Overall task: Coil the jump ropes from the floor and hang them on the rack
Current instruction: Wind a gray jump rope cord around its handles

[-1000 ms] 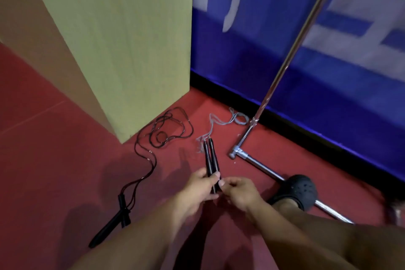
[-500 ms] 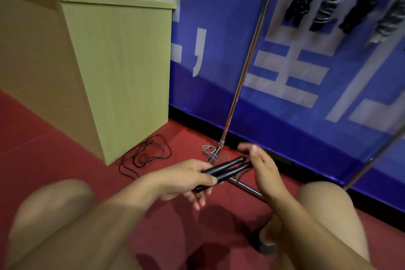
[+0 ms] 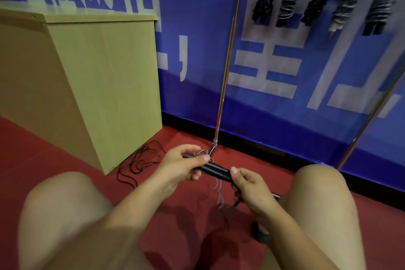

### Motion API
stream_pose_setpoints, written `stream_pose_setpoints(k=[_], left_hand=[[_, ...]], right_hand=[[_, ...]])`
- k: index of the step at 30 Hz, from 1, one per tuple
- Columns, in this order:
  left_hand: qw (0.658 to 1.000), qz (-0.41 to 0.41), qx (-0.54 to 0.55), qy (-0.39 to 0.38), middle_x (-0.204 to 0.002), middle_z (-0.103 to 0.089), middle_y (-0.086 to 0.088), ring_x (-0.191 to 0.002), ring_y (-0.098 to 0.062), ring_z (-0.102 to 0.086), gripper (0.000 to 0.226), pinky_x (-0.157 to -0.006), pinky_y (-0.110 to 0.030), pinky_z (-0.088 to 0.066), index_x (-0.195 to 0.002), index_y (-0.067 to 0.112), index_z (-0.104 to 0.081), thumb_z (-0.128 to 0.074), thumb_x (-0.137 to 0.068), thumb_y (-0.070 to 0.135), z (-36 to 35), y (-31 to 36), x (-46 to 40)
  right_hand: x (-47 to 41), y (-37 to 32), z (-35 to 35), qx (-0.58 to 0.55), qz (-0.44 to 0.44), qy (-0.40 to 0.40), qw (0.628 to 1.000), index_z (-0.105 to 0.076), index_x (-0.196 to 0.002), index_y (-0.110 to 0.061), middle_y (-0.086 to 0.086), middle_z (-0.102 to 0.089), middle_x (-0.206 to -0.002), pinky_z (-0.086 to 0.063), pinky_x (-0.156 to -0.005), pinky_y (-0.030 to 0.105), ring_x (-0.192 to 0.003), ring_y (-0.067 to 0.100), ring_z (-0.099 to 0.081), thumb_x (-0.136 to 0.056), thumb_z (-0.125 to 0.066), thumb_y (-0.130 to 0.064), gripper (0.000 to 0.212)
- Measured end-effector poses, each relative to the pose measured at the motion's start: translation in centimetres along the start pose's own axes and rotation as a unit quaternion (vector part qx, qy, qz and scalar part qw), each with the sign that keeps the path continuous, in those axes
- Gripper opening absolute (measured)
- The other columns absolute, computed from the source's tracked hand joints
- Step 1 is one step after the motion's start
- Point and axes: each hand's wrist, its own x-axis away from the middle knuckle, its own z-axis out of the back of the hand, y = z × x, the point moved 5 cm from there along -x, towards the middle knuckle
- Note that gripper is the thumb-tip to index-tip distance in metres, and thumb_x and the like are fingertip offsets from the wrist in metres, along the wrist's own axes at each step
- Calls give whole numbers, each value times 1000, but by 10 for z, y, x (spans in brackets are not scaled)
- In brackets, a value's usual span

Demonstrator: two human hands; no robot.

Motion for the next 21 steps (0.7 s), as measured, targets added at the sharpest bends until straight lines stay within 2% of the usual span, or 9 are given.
stream_pose_setpoints(k=[2,4,7,9,11,12,14,16,21], left_hand=[[994,-11,104,37,-103,-69,-17,-58,-18,-66,50,-55,-28,-58,-123,11,-52,-79,-81,7,-5,-2,4],[992,1,122,29,-106,-69,-12,-70,-19,-68,44,-65,-31,-58,-117,18,-51,-78,-83,9,-15,-14,12],[999,31,-37,-22,-104,-71,-5,-89,-17,-68,15,-75,-31,-52,-106,18,-63,-69,-93,24,-35,-49,28],[996,49,-68,-23,-101,-71,-9,-80,-19,-66,22,-72,-30,-51,-107,11,-66,-58,-100,31,-42,-67,29],[999,49,10,-1,-97,-71,-11,-63,-19,-62,26,-68,-31,-51,-103,6,-64,-49,-104,28,-40,-67,25],[997,50,53,17,-99,-73,-10,-64,-19,-65,26,-71,-34,-54,-104,6,-63,-48,-105,27,-36,-65,22],[993,53,102,34,-101,-76,-11,-83,-22,-73,26,-85,-43,-56,-110,7,-62,-47,-105,27,-29,-61,17],[988,61,142,22,-103,-75,-15,-93,-24,-74,27,-86,-44,-57,-113,8,-60,-45,-106,28,-27,-60,18],[972,69,222,28,-86,-71,-15,-76,-28,-74,29,-80,-43,-58,-117,8,-53,-41,-106,32,-21,-63,21]], right_hand=[[5,9,-4,-53,-13,63,996,-45,-65,-18,4,-38,-57,-28,-53,33,-51,16,-32,-101,-51,-35,40],[13,17,-13,-90,-6,103,991,-44,-66,-17,3,-37,-56,-28,-50,30,-51,15,-31,-101,-49,-32,39],[27,30,-34,-115,6,105,988,-56,-70,-15,-3,-45,-55,-30,-46,20,-49,8,-35,-103,-46,-22,35],[35,41,-44,-136,-18,82,987,-62,-77,-10,-2,-54,-57,-37,-46,18,-48,8,-43,-105,-42,-18,35],[38,48,-49,-158,-51,56,985,-62,-79,-4,5,-56,-58,-40,-47,24,-46,14,-46,-105,-39,-18,37],[38,48,-50,-150,-56,38,986,-63,-80,-2,8,-58,-59,-39,-49,26,-45,15,-46,-105,-39,-19,38],[38,45,-53,-133,-49,5,990,-64,-88,0,12,-63,-67,-40,-52,29,-49,17,-49,-105,-37,-17,37],[41,43,-56,-124,-47,-18,991,-66,-96,-2,13,-65,-72,-42,-53,29,-53,18,-51,-106,-37,-17,34],[47,47,-63,-52,-44,-22,997,-71,-81,-7,9,-62,-59,-43,-66,33,-63,24,-54,-105,-42,-28,43]])
